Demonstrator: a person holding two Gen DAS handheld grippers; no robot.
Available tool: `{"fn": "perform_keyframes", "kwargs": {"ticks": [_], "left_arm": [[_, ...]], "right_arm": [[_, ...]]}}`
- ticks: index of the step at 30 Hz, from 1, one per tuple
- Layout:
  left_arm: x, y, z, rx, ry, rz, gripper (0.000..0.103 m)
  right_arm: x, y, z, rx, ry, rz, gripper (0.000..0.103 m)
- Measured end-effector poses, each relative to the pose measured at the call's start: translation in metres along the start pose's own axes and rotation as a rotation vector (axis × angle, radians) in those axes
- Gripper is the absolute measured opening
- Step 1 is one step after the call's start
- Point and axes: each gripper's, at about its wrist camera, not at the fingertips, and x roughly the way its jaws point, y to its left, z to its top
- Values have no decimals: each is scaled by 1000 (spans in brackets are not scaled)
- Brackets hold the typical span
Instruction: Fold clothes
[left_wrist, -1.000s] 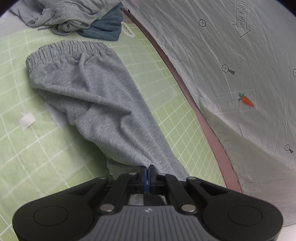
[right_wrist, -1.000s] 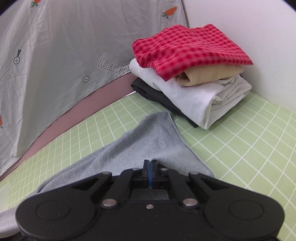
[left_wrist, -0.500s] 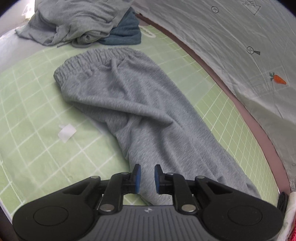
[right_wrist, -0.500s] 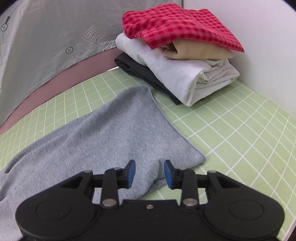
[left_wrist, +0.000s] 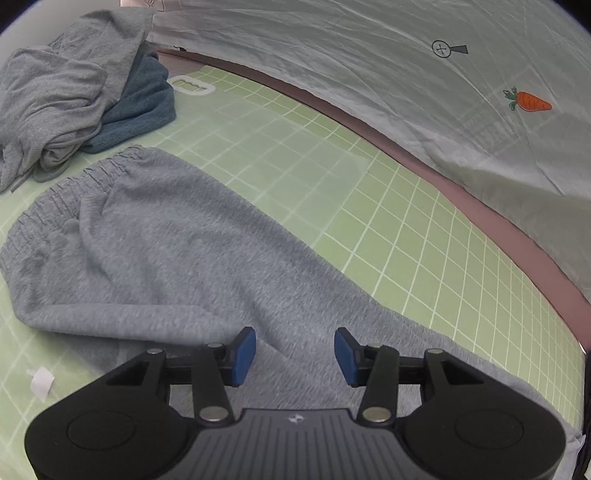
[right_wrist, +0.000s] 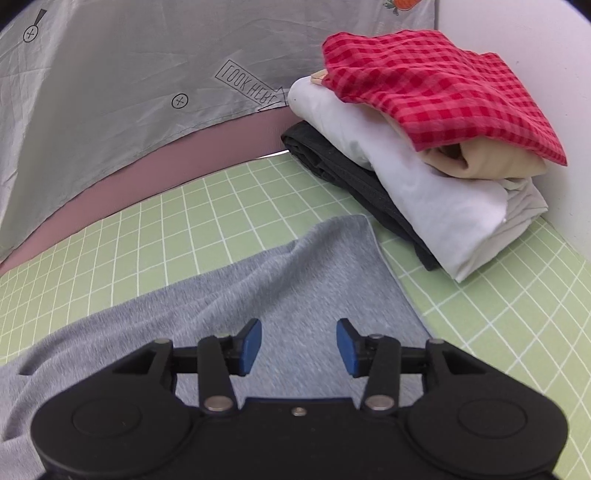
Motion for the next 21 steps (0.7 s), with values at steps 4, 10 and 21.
{"fn": "perform_keyframes", "kwargs": {"ticks": [4,10,21], "left_arm": [[28,-8,16,-100,30,-1,52],[52,-21,32,-122,35,18,59],[72,-29,40,-78,26,123,32]], "right_arm": [[27,16,14,17,28,27,48],[66,27,26,79,70,22,50],[93,35,30,64,106,18,30]]}}
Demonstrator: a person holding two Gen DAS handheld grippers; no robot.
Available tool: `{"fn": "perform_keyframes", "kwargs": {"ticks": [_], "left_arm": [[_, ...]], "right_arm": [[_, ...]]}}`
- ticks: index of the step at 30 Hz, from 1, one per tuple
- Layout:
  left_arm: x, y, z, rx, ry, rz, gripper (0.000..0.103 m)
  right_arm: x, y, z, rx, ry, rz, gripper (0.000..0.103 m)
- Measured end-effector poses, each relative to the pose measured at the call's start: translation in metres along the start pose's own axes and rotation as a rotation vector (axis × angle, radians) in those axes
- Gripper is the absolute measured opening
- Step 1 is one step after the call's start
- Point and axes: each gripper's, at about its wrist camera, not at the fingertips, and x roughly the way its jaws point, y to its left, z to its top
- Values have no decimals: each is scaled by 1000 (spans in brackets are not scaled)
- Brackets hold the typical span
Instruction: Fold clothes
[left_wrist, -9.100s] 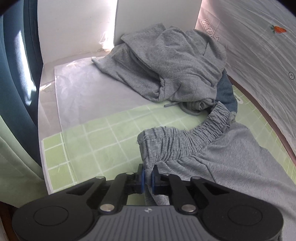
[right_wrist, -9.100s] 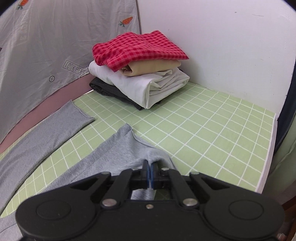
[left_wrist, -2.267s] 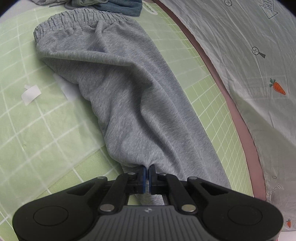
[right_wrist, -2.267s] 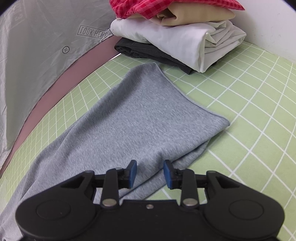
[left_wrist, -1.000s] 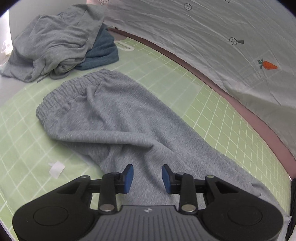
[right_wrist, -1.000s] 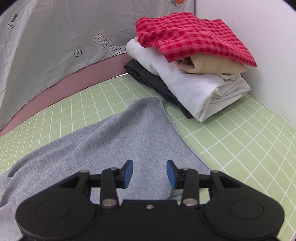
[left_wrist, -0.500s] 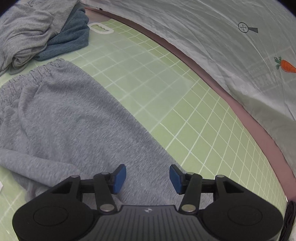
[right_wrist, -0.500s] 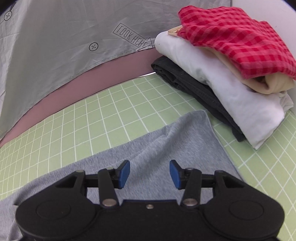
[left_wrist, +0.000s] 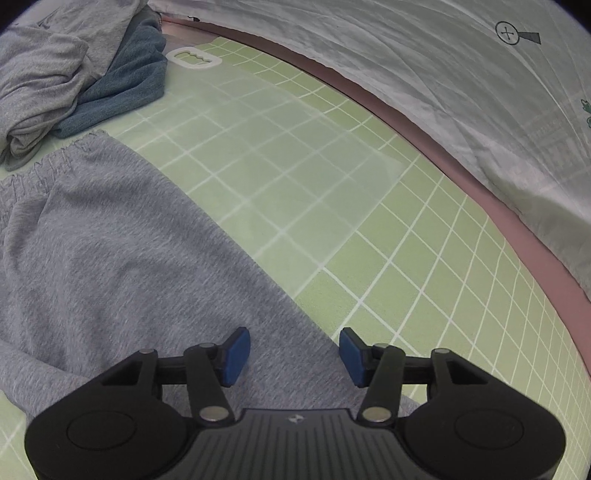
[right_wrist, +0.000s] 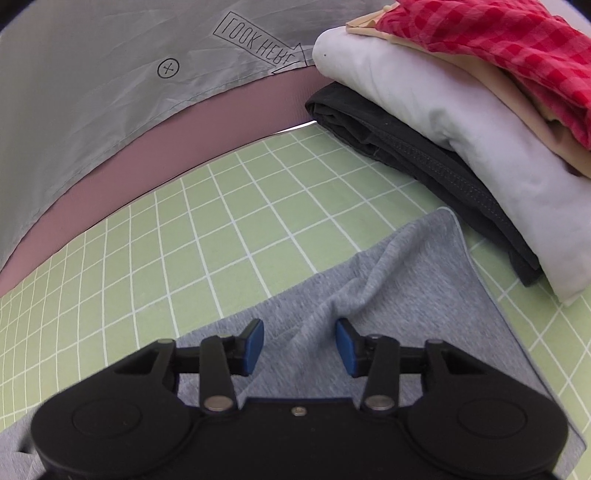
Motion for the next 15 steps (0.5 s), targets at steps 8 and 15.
{"fn": "perform_keyframes", "kwargs": {"ticks": [8,15], "left_arm": [[-18,20,10,-112,-64,-67,0],[-41,32,30,-236,-186,-168,0]], "right_arm": [[-20,-10,5,-19,-105,9,0],[-31,-32,23,85,-202,37,0]]}}
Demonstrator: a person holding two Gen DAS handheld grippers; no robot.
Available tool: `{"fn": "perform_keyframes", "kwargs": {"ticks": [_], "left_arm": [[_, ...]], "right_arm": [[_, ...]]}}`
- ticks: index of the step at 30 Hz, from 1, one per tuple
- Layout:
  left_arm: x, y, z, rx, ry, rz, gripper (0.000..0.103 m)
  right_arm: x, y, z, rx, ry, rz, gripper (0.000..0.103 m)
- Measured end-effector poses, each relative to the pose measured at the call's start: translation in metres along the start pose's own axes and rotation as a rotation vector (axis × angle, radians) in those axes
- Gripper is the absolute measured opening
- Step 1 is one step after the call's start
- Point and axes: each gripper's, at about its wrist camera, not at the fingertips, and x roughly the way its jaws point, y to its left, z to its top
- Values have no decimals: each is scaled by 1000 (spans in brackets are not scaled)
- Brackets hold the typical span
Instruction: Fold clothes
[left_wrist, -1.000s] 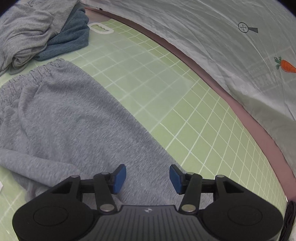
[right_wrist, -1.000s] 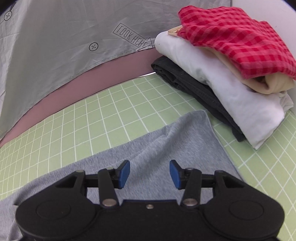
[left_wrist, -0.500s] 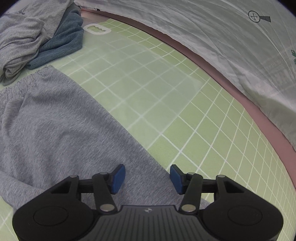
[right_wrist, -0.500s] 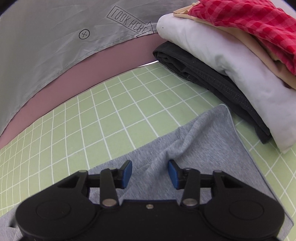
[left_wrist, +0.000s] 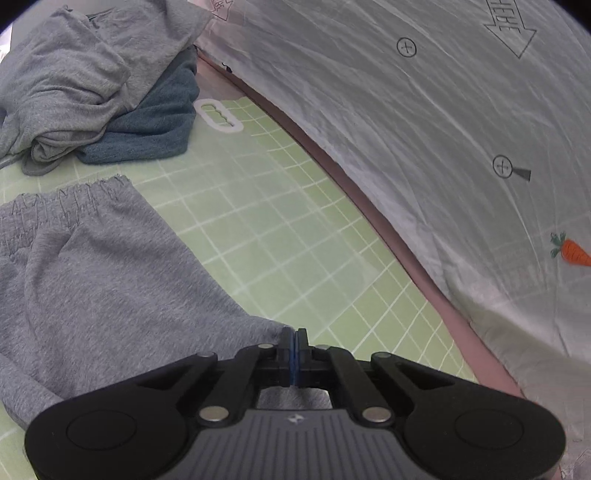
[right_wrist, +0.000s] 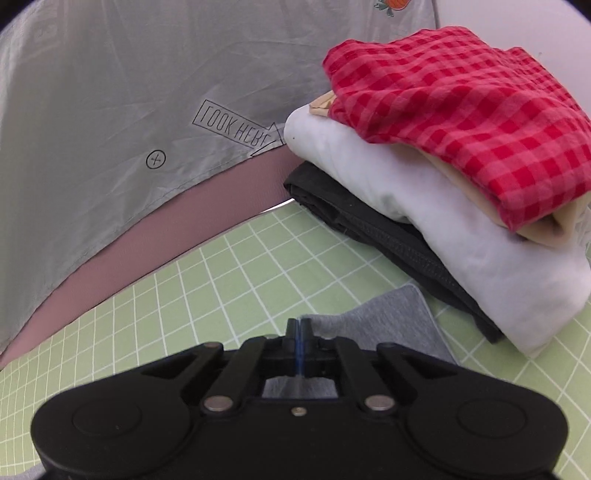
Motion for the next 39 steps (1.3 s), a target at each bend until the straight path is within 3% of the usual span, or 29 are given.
{"fn": "perform_keyframes", "kwargs": {"ticks": [2,4,5,6,8,9,13,20,24,28,32,37,39], "left_arm": [[7,1,-1,-5,-6,7,0],[16,2,-4,6,33,65,3],[21,2,-5,12,52,93,5],[23,2,-6,23,68,115,14],[20,4,-11,66,92,106,25],[17,5,-14,87,99,98,32],[-3,12,-30,160,120,103,36],[-46,21,-73,349,166,89,37],[-64,28,-98,375,200,83,37],[-78,21,-123,448,232,40,37],[-81,9,-145,507,279,-28,37],[-72,-5,-166,562,316,-32,38],[-67,-11,-174,588,321,-21,46]], "right_arm": [[5,-1,0,29,-11,1,0],[10,-1,-1,54,8,-14,3],[12,-1,-2,64,19,-25,15],[12,0,-3,63,32,-43,36],[5,2,-8,39,26,-50,45],[0,3,-11,23,22,-50,45],[-21,3,-30,-42,51,-45,47],[-67,14,-87,-169,136,26,47],[-83,26,-114,-185,172,49,47],[-97,54,-132,-230,190,133,48],[-101,83,-142,-264,208,207,49],[-97,111,-151,-301,229,227,50],[-94,119,-155,-310,240,226,53]]}}
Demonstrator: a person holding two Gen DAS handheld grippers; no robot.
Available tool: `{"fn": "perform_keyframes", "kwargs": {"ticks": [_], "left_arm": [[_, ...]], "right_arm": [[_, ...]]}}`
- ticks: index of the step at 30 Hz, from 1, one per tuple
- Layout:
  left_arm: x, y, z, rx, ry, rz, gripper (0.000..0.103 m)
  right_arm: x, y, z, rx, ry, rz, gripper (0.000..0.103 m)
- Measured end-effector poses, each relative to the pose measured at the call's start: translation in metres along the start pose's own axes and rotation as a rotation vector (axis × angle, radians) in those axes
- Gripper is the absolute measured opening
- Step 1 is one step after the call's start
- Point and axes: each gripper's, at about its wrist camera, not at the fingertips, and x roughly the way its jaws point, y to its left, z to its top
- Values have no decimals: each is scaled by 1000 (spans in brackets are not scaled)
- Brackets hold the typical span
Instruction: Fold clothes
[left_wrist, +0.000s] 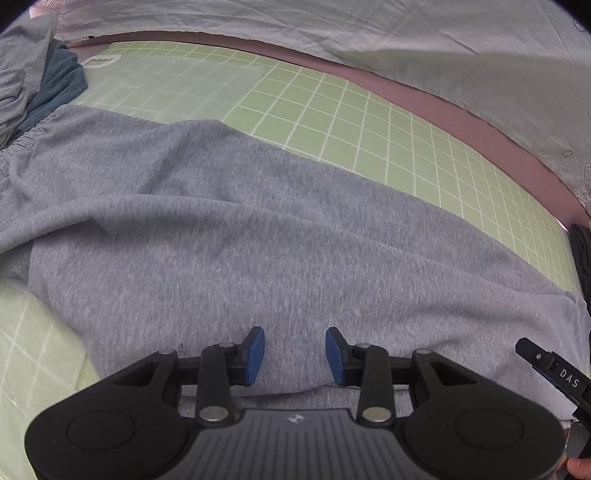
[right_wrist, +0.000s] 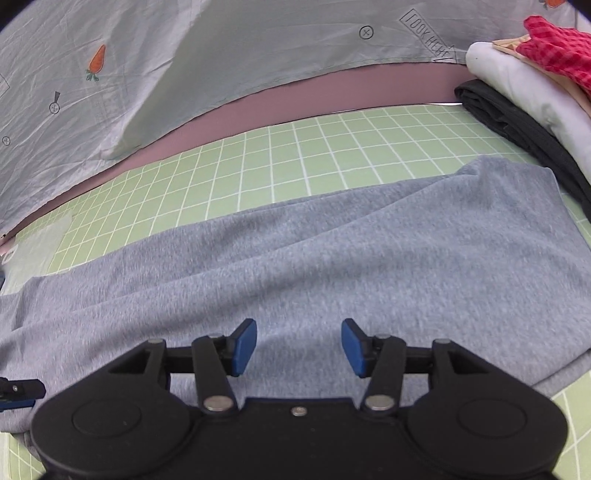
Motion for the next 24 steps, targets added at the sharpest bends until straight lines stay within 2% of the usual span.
{"fn": "perform_keyframes", "kwargs": {"ticks": [2,4,6,8,9,10,11,12,13,14,15,24], "left_arm": [[6,-5,-3,13,1,14,55],[11,-10,-4,35,12,27,57],[15,-14,-6,62,7,35,64],[16,-20,-9,104,-2,55,64],[16,-22,-10,128,-8,72,62],[16,-24,-12,152,-17,95,58],[15,-26,-13,175,-27,118,44],[14,-26,-14,189,-32,124,28],[13,-25,-14,193,-33,112,19],[12,-23,-14,190,-32,103,5],[11,-21,-13,179,-29,99,1],[-35,-7,-11,131,-104,-1,0]], "right_arm": [[6,6,0,-14,17,1,53],[11,11,-2,-41,29,-1,54],[11,16,-3,-80,27,-9,54],[11,18,-5,-108,25,-7,47],[11,19,-6,-132,22,-8,33],[10,21,-6,-158,21,-11,23],[10,21,-7,-178,21,-9,9],[9,19,-7,-183,21,-4,2],[8,18,-7,-186,21,1,1],[7,16,-7,-182,20,4,0],[5,14,-7,-176,15,3,0],[-36,7,-7,-158,-86,18,0]]}}
